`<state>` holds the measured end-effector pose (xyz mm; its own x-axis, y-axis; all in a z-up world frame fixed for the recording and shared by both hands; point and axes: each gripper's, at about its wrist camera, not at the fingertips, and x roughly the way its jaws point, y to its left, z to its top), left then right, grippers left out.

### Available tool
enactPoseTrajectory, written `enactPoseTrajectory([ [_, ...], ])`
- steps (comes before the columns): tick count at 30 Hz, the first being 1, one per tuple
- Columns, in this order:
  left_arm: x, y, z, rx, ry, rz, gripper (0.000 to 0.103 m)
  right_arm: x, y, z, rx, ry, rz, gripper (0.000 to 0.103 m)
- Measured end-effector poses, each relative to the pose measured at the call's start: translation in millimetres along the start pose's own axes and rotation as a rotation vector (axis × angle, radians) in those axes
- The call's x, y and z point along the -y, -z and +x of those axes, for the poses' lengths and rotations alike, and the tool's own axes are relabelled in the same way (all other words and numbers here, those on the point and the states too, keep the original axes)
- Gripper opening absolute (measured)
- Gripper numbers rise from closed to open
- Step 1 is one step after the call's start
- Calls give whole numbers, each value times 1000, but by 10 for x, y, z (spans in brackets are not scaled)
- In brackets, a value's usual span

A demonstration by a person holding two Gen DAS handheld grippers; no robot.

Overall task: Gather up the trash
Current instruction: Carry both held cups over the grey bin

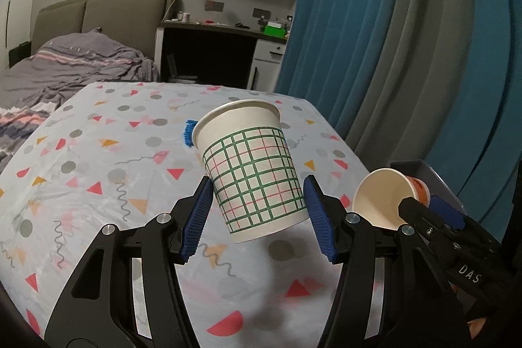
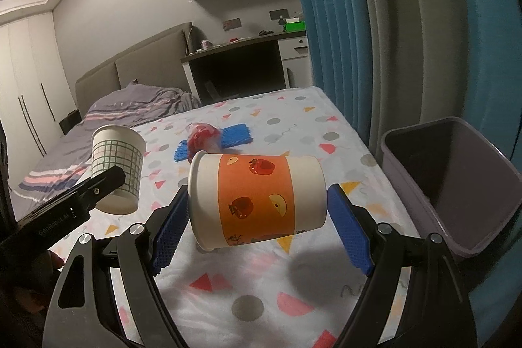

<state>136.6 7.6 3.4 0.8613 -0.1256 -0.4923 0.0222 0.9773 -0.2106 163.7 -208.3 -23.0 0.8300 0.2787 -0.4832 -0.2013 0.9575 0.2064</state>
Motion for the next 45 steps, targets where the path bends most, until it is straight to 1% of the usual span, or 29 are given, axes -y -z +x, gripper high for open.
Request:
enactPoseTrajectory([
  [18,357,19,115,-9,47,51,56,290,-1,-150,27,32,34,80],
  [29,668,3,293,-20,99,97,56,611,-47,-221,41,81,62,80],
  [33,877,0,377,-23,135,125,56,791,-78,-264,53,110,74,80],
  [37,1164,-4,479,-30,182,158,56,1025,-97,-326,71,158,93,80],
  [41,1443,-26,618,-38,238,180,56,1313,-108,-380,86,226,118,80],
  [45,1750,-26,818,-60,311,209,56,1623,-109,-373,89,301,136,80],
])
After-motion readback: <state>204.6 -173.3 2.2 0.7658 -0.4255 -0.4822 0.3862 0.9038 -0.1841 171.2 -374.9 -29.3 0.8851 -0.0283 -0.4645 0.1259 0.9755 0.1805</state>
